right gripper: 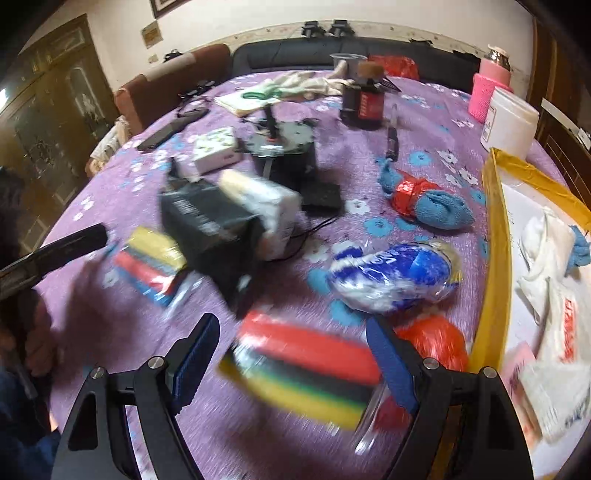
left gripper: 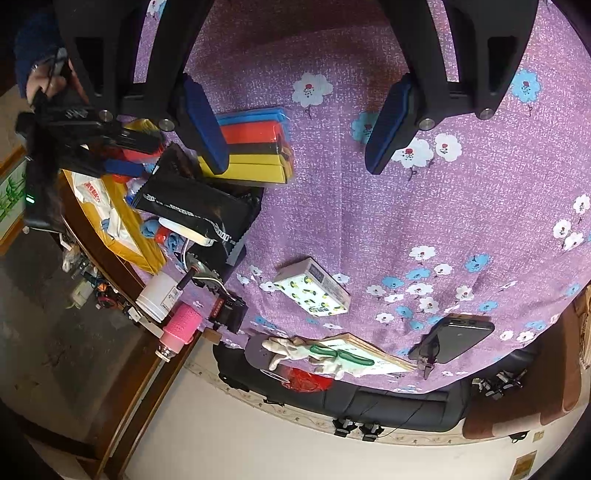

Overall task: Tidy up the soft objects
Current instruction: 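Grasp the green-yellow-red striped pack with the right gripper, then grasp the yellow-black-red-blue striped pack with the left gripper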

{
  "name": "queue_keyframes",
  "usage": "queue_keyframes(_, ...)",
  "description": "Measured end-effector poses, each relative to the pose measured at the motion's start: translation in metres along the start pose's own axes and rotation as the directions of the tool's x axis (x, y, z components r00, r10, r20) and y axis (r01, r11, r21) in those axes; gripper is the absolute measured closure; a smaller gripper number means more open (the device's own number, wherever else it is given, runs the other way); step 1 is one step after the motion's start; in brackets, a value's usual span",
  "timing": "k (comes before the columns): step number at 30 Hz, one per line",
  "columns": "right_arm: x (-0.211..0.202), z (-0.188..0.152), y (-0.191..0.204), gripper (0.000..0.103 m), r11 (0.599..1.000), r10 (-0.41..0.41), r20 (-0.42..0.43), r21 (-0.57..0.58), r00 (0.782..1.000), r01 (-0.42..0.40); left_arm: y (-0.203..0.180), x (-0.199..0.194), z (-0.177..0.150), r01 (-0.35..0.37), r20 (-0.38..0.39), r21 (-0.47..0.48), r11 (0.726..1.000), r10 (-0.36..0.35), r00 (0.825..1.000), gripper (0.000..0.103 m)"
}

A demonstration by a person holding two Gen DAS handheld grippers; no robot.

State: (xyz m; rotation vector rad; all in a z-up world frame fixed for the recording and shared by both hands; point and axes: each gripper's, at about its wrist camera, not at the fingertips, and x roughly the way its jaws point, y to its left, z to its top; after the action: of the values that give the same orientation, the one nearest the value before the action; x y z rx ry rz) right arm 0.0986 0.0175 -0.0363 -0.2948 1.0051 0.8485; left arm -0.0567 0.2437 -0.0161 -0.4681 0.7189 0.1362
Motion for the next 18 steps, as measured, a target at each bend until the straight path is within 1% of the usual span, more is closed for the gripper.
queue_keyframes(1,0.000,-0.001,0.001,0.017,1.000,0.005,0.004,0.006,1.000,-0.005,0.000,-0.001,0.000,0.000,0.003,-0.001,1.000,0.000,1.000,0.028)
queue_keyframes(3,-0.004,-0.004,0.005,0.017,0.998,0.064,-0.024,0.003,0.998,-0.064,0.002,-0.002,0.000,0.007,0.008,-0.008,1.000,-0.007,1.000,0.028)
queue_keyframes(5,-0.009,-0.011,0.017,0.017,0.992,0.121,-0.071,-0.038,0.990,-0.124,0.001,0.000,0.000,0.010,0.002,-0.007,1.000,-0.010,1.000,0.028)
queue_keyframes(7,-0.015,-0.023,0.032,0.017,0.982,0.148,-0.111,-0.097,0.983,-0.159,0.000,0.001,0.000,0.014,-0.002,0.002,1.000,-0.014,1.000,0.028)
queue_keyframes(8,-0.018,-0.030,0.042,0.017,0.978,0.142,-0.125,-0.138,0.982,-0.159,-0.002,0.001,0.000,0.017,-0.003,0.008,1.000,-0.017,1.000,0.028)
queue_keyframes(10,-0.020,-0.038,0.053,0.017,0.975,0.100,-0.115,-0.188,0.988,-0.120,-0.002,0.001,0.000,0.018,-0.004,0.012,1.000,-0.018,1.000,0.028)
queue_keyframes(11,-0.021,-0.042,0.057,0.021,0.974,0.080,-0.091,-0.203,0.993,-0.097,-0.003,0.001,-0.001,0.018,-0.002,0.013,1.000,-0.018,1.000,0.028)
queue_keyframes(12,-0.022,-0.043,0.058,0.035,0.974,0.062,-0.072,-0.215,0.995,-0.076,-0.002,0.001,0.000,0.019,-0.002,0.012,1.000,-0.019,1.000,0.028)
queue_keyframes(13,-0.023,-0.044,0.060,0.047,0.974,0.042,-0.057,-0.221,0.998,-0.053,-0.002,0.001,-0.001,0.019,-0.002,0.011,1.000,-0.018,1.000,0.028)
queue_keyframes(14,-0.025,-0.042,0.057,0.058,0.978,0.053,-0.050,-0.197,0.997,-0.062,-0.002,0.001,-0.001,0.017,-0.005,0.010,1.000,-0.017,1.000,0.028)
queue_keyframes(16,-0.032,-0.042,0.050,0.060,0.983,0.118,-0.017,-0.137,0.993,-0.119,-0.003,0.002,-0.001,0.009,-0.009,0.014,1.000,-0.009,1.000,0.027)
queue_keyframes(18,-0.041,-0.040,0.044,0.060,0.987,0.129,0.075,-0.107,0.989,-0.121,-0.006,0.002,-0.001,-0.014,-0.010,0.030,0.999,0.014,1.000,0.027)
